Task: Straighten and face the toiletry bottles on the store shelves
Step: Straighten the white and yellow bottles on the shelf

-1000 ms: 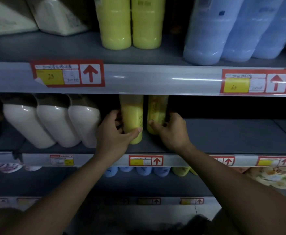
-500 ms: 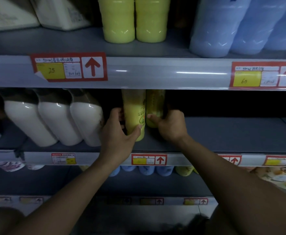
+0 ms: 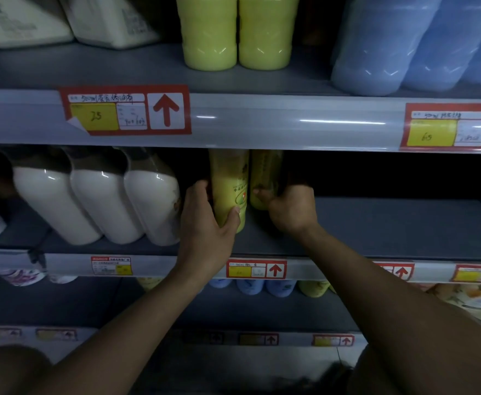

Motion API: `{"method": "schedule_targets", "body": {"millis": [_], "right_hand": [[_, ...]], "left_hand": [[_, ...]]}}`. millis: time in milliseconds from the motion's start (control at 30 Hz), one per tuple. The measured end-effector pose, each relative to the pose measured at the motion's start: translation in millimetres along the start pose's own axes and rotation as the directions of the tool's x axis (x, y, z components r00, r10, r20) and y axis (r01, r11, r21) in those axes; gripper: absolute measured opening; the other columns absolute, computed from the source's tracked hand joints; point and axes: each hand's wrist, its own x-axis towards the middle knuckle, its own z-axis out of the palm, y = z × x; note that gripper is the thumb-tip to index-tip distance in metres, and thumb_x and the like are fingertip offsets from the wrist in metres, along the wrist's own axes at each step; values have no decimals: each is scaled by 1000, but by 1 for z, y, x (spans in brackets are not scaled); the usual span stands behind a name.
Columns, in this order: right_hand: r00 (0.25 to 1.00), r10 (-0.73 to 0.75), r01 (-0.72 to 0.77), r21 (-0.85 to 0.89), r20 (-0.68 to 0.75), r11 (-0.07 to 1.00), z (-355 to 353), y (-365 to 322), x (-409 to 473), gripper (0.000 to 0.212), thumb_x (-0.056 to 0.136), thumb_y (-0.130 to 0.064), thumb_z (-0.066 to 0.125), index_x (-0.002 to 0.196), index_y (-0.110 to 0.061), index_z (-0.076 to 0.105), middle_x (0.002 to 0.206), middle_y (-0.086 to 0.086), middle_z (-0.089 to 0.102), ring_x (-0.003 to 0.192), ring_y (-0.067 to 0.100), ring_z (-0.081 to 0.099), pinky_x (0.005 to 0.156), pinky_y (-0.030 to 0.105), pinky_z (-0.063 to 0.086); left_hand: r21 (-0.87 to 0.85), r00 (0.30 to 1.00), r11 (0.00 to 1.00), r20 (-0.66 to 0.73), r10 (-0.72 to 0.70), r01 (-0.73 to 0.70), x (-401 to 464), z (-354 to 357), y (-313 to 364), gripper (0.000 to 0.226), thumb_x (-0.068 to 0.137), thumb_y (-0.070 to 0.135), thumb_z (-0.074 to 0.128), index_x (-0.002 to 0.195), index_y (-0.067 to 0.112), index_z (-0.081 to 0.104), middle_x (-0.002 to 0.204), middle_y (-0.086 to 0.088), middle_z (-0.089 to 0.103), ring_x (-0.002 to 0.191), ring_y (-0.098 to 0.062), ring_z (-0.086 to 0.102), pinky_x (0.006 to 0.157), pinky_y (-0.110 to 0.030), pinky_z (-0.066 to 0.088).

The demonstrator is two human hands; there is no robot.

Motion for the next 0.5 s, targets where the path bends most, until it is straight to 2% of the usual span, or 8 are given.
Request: {"method": "schedule_targets", "body": {"millis": [267,400,500], "right_hand": [[999,-34,34,-13,-4,999,-3,0,-1,49,85,-28,85,125,-6,66,123,16,70,112,34,66,94,46,57],[998,-66,66,-6,0,998,-5,0,0,50,85,-24,85,128,-7,65,125,13,69,112,28,65,88,26,51],[998,-60,60,15,21,998,-5,-1,0,52,86,-23,85,131,-9,63,128,10,67,111,19,61,86,19,45]], "left_hand": [[-62,1000,998,16,-8,9,-2,0,-1,54,88,42,71,133,26,46,126,4,60,115,-15,64,93,-48,59],[-120,1000,993,21,-3,5,-5,-1,-2,52,91,23,77,134,23,47,121,9,63,109,-4,65,94,-45,60],[-143,1000,990,31,-3,8,-7,-2,0,57,91,16,77,139,20,46,118,19,60,109,9,62,94,-31,58]]}}
